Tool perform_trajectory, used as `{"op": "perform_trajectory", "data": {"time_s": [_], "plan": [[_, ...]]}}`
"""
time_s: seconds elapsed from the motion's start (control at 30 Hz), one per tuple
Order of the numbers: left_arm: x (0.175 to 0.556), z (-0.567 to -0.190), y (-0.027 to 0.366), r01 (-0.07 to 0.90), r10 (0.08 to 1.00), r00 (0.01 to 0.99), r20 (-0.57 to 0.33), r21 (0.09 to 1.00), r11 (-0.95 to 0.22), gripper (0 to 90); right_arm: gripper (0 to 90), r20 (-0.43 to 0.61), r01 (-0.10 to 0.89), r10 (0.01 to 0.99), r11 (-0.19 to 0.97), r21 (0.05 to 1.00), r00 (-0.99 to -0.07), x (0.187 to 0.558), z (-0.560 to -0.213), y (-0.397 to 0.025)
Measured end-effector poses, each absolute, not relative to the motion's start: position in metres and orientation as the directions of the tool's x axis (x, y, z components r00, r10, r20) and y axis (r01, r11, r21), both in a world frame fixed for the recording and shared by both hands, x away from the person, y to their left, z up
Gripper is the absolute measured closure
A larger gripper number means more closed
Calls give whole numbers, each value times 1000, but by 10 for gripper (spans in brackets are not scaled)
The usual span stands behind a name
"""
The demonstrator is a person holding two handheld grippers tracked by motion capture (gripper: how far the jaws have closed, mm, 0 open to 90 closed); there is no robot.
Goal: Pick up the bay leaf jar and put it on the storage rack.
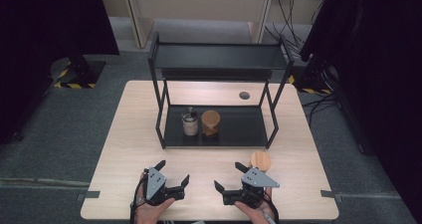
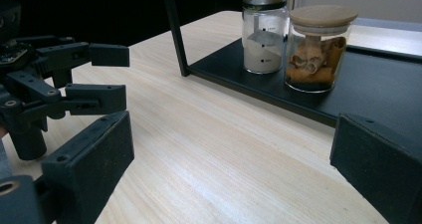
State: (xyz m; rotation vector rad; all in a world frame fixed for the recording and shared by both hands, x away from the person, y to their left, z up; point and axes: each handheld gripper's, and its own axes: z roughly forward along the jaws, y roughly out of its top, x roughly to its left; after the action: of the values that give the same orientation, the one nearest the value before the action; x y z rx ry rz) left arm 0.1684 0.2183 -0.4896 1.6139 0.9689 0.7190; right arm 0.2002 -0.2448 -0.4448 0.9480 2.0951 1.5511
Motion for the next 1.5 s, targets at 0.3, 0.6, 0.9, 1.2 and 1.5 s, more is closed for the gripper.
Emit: {"op": "perform_trajectory", "data": {"time_s": [0.3, 0.6, 0.9, 1.2, 1.5], "plan": [[169, -490, 218, 230, 872, 489, -24, 968, -102, 31, 38, 124, 309, 689, 151, 939, -714, 194, -441, -254], [169, -490, 218, 230, 873, 488, -24, 968, -102, 31, 38, 98, 288, 712, 151, 946, -695, 184, -439, -264], [169, -490, 218, 233, 872, 488, -23, 967, -105, 31, 38, 60, 260, 748, 154, 953, -661, 179, -424, -278], [169, -490, 218, 234, 872, 489, -23, 966, -106, 31, 38, 33, 275, 806, 162, 948, -591, 181, -421, -289], [169, -490, 217, 235, 872, 489, -23, 966, -106, 31, 38, 9, 286, 849, 168, 943, -528, 185, -426, -293]]}}
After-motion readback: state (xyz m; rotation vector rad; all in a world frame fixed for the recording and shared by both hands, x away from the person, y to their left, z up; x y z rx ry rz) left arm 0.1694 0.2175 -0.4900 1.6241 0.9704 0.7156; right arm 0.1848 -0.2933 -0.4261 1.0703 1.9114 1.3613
